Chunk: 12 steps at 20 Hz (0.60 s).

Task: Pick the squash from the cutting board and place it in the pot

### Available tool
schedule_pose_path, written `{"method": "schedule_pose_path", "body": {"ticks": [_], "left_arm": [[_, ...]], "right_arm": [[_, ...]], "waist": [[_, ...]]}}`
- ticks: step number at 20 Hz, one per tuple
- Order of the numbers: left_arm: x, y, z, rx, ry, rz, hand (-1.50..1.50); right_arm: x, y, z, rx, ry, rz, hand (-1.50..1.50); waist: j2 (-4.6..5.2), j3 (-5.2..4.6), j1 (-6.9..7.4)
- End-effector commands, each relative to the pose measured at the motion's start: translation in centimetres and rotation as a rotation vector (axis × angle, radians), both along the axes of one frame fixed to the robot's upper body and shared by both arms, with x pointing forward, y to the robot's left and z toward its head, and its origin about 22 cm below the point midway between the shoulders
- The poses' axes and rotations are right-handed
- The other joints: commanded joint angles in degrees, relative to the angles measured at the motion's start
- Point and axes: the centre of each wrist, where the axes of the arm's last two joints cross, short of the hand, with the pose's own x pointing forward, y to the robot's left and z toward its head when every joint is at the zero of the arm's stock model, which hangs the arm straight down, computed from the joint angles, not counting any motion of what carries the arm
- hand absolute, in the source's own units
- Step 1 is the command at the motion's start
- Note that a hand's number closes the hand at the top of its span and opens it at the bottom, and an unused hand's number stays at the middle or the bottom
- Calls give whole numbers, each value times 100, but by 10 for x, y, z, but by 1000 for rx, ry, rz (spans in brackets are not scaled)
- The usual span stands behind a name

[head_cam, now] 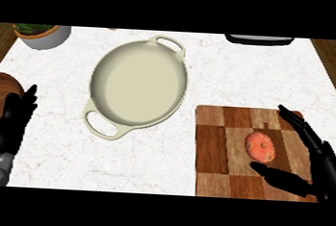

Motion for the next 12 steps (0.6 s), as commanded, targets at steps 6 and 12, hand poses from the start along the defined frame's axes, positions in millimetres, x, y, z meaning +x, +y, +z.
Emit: {"method": "schedule_pose_path", "body": {"ticks": [6,12], "left_arm": [[-5,6,6,-7,22,-2,0],[9,-3,3,3,5,5,0]], "right_arm": [[-26,-19,63,-403,255,-93,-150],[-27,-11,97,-632,542,-52,-150]], "waist": [[-29,-15,30],[19,-20,61]]}}
